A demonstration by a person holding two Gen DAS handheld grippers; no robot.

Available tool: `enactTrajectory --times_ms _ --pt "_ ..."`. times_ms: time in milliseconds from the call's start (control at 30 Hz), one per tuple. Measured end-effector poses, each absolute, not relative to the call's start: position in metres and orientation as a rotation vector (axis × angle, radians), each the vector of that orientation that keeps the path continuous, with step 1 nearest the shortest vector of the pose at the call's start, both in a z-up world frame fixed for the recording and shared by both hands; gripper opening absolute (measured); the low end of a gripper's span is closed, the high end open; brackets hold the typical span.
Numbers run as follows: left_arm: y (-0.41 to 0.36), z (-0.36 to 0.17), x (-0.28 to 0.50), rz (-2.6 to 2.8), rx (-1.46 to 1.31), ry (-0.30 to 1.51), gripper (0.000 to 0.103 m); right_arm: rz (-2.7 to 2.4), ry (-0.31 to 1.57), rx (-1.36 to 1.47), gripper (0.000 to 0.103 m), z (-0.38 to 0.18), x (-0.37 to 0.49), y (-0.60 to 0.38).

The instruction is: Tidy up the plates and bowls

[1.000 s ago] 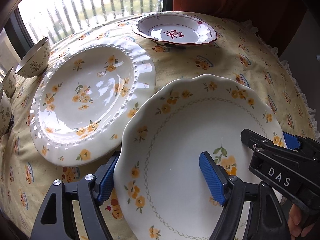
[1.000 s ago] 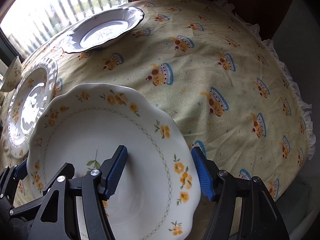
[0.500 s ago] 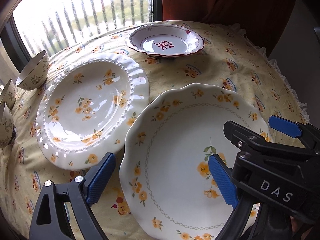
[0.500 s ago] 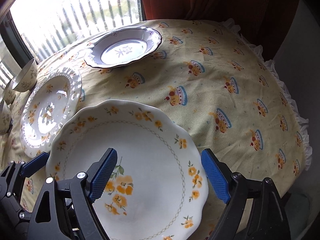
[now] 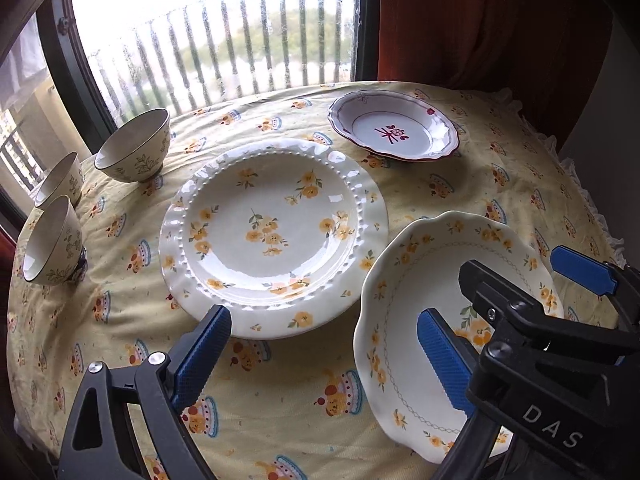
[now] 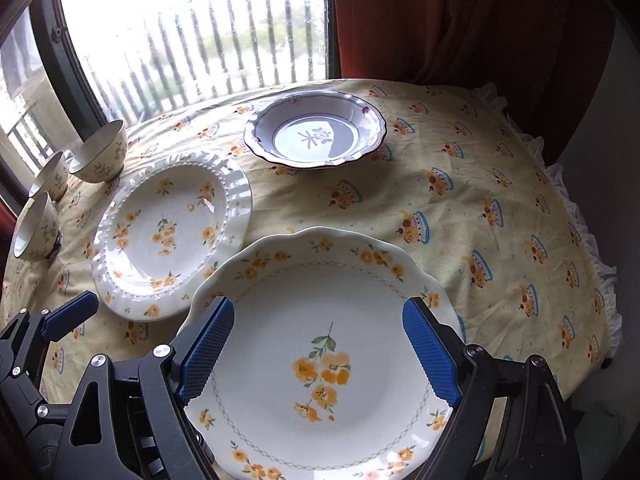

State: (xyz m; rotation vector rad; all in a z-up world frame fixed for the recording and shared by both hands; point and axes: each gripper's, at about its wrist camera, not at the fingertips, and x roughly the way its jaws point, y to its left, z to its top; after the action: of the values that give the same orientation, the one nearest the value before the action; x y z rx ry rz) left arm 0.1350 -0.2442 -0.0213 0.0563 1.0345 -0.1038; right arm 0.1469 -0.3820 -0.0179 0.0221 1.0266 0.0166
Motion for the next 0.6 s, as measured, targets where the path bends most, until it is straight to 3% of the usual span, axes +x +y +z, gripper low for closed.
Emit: enactTrajectory --times_ms 600 --pt "-0.165 -0.005 0.191 -0.077 0.029 0.984 0.095 -0.013 0.994 0.048 0.089 0.007 0.194 -0.3"
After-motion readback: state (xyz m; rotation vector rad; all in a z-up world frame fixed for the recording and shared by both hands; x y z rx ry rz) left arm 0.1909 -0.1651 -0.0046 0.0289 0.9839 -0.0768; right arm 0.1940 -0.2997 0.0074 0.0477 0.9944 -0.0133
